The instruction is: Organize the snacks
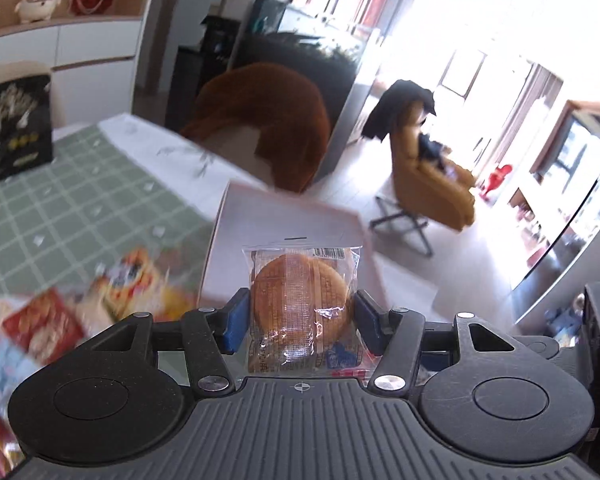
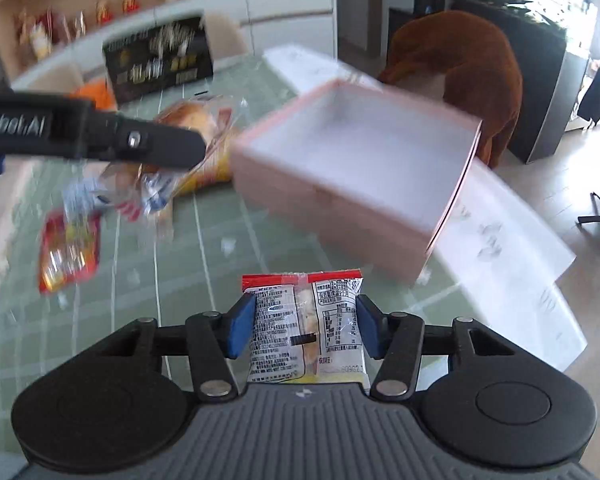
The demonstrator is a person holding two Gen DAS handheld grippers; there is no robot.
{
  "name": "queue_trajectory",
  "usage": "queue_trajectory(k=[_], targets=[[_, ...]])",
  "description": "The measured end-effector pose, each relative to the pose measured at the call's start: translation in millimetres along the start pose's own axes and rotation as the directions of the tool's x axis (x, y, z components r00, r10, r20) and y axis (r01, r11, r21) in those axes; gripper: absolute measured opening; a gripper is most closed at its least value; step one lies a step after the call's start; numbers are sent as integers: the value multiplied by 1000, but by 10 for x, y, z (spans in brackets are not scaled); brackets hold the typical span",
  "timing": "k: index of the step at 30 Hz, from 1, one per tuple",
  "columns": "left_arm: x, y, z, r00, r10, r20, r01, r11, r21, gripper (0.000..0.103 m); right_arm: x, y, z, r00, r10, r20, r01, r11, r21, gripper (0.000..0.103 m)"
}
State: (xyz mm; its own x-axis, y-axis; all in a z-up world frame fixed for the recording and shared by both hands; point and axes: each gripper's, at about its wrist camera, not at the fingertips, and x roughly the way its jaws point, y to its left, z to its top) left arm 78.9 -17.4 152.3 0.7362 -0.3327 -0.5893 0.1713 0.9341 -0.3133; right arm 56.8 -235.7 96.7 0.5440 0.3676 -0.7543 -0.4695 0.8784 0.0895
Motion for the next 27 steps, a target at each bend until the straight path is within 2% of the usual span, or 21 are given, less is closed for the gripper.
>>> queue_trajectory(k=[3,5,8,10,12,13,15,17,20,22,24,27], targets=[[209,0,314,1000,-19,10,19,1000,-1,61,-211,-168,302,993,-25,116,26,1000,-5,53],[445,-8,476,999,-48,-2,48,998,-30,61,-262,-306,515,986,-41,160,40,999,7,53],[951,-7,614,991,-115,-73,107,989,-103,59,-192,-488,762,977,-68,204,68,998,6,54],[1238,20,638,990,-89,-107,77,991,-108,59,-45,-599,857,978,-63,196,63,998,6,57],[1373,77,639,993,-38,-110,27,995,-98,59,138,-686,872,986,-64,153,60,998,30,59],[1396,167,642,993,-37,-111,25,994,-110,59,202,-709,858,989,-57,135,52,998,38,59],[1343,305,606,995,-24,-97,10,990,-138,59,266,-715,779,991,-22,134,18,999,30,59],[1147,538,520,996,57,-64,-66,987,-147,59,324,-671,700,991,-18,131,19,1000,-1,59],[883,848,296,981,188,-46,-193,965,-179,59,380,-531,676,989,-42,141,51,996,-67,59],[665,1038,97,968,247,-49,-252,943,-218,59,419,-422,781,989,-24,143,36,996,-85,62],[491,1164,-97,956,286,-67,-294,921,-254,59,498,-249,962,992,23,126,-14,997,-75,71],[219,1242,-337,951,295,-93,-310,914,-261,58,732,175,1282,990,127,52,-126,992,-28,73]])
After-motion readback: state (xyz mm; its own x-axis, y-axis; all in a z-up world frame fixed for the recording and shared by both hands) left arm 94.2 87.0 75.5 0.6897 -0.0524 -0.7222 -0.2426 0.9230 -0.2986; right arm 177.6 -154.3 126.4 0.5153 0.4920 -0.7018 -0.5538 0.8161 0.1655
